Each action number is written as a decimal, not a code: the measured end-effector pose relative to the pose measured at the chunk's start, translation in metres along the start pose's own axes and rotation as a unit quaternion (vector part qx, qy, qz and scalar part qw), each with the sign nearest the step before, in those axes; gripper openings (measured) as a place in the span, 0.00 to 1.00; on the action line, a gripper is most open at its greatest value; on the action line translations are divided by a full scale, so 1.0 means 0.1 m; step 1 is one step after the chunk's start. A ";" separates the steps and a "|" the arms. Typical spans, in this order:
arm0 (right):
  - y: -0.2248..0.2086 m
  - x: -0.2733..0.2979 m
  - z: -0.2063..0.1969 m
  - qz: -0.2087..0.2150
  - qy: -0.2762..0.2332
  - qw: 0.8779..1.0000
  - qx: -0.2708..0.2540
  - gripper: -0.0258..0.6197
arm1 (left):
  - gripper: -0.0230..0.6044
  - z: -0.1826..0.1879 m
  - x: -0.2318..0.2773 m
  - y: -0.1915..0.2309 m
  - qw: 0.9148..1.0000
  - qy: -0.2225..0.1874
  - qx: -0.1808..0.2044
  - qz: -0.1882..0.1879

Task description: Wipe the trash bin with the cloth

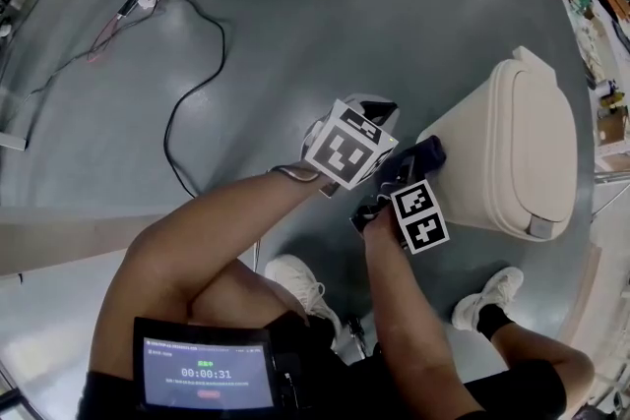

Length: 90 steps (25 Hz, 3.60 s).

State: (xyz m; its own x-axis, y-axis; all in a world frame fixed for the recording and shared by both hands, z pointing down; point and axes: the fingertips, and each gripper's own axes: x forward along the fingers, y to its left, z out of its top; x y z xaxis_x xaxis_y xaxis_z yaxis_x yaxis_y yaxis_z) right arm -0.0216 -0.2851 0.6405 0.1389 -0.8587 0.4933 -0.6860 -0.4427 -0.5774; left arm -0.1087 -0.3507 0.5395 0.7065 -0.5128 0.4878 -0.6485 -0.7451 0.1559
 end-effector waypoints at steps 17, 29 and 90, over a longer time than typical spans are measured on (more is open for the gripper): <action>0.97 -0.01 0.98 0.086 -0.111 0.990 -0.003 0.16 | 0.03 0.08 -0.11 0.28 0.995 -0.026 -0.095 0.030; 0.43 0.26 0.63 0.016 -0.076 0.997 -0.006 0.16 | 0.03 0.12 -0.03 0.18 0.995 -0.025 -0.091 0.019; -0.07 -4.06 2.79 0.308 -0.049 0.816 -0.487 0.16 | 0.03 1.45 -2.08 -3.58 0.976 -0.185 -0.035 0.109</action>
State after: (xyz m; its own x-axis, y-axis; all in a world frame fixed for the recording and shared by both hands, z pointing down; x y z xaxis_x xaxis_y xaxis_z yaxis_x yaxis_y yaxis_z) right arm 0.1263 -0.0053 0.2631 -0.4226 -0.8782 0.2237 -0.8827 0.4549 0.1182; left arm 0.0178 -0.0394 0.2575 0.5944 -0.7849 0.1749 -0.8040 -0.5760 0.1477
